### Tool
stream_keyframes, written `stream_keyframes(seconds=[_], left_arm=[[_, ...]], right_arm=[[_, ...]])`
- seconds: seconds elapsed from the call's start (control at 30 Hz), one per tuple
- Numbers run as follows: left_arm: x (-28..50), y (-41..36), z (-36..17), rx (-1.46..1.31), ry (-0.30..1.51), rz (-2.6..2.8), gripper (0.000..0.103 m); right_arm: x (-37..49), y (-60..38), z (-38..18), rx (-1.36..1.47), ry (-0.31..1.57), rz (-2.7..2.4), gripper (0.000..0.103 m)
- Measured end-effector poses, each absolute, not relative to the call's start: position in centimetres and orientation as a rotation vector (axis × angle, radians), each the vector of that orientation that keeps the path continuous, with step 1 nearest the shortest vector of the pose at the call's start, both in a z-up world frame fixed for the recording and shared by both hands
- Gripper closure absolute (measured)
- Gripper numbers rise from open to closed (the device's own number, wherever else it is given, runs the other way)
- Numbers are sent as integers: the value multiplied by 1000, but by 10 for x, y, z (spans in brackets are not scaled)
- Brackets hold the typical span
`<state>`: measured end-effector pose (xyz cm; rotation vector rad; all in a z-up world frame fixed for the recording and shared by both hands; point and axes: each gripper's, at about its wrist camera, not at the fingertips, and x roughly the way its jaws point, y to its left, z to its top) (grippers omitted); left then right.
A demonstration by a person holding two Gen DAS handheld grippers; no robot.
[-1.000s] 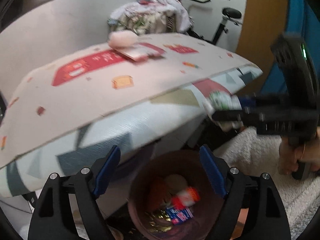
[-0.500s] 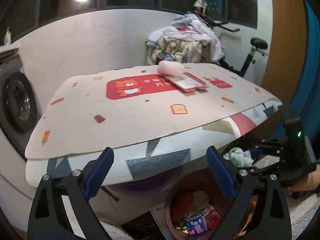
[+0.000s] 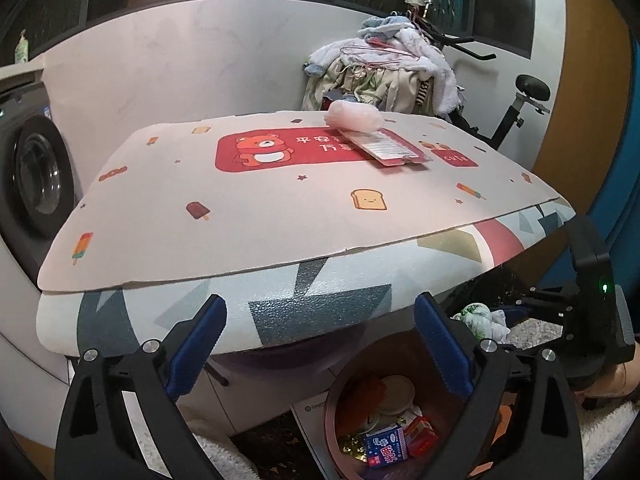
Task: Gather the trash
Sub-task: 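Open the left tool to drop the red pack while the right tool drops the white bag, then move both tools back over the table toward the pink card package and foam sleeve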
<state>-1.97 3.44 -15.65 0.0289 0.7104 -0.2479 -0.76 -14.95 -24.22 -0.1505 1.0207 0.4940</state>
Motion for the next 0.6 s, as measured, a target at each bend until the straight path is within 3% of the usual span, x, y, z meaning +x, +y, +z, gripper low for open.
stream_keyframes(seconds=[0.1, 0.17, 0.33, 0.6], left_arm=[[-18, 41, -157, 2, 714, -235, 10], [-16, 44, -158, -13, 720, -227, 10], [-15, 44, -159, -15, 729, -216, 10], [-13, 41, -160, -1, 734, -211, 9]], right_arm=[[-7, -149, -243, -155, 1025, 488, 51], [-6, -149, -243, -153, 1024, 480, 44], [-5, -154, -240, -145, 1007, 445, 10], [-3, -157, -235, -139, 983, 421, 6]])
